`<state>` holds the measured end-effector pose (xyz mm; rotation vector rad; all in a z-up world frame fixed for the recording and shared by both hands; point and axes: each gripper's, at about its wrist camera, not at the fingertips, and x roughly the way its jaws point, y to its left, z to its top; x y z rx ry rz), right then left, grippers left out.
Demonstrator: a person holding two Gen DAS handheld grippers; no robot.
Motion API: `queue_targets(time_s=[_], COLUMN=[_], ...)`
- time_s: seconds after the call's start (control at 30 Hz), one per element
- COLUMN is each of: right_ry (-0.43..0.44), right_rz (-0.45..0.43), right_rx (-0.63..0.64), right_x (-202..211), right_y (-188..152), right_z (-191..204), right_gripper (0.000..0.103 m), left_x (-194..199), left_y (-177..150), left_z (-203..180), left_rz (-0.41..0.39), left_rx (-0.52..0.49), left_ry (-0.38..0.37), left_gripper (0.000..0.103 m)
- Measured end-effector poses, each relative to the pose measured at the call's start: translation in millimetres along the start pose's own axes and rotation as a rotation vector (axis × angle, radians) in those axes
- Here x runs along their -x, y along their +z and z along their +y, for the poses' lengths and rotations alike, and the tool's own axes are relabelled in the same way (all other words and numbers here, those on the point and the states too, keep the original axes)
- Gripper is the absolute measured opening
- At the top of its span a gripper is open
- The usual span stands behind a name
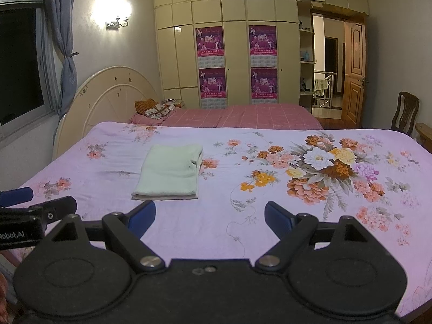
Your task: Fold small clothes
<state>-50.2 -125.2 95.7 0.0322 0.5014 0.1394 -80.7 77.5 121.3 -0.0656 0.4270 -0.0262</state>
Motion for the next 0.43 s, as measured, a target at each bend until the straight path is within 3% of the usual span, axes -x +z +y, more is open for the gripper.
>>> queue_targets(time_s=[0.17, 0.43], right_ry=[-0.001, 0.009], right_rz=[0.001, 0.009], right_rx=[0.006, 0.022], right_x=[-1.7, -6.5], right_y=[0.1, -5.3], right_z=[0.6, -0.3], right_gripper=[0.087, 0.087], left_x=[-0.5, 0.6], left_y=[-0.8, -2.4], left_z=[-0.1, -7.5], left_rz=[-0.02, -0.008], left_rx=[-0.035, -0.048], left_ry=[0.019, -0.016], left_gripper=[0.103, 0.103])
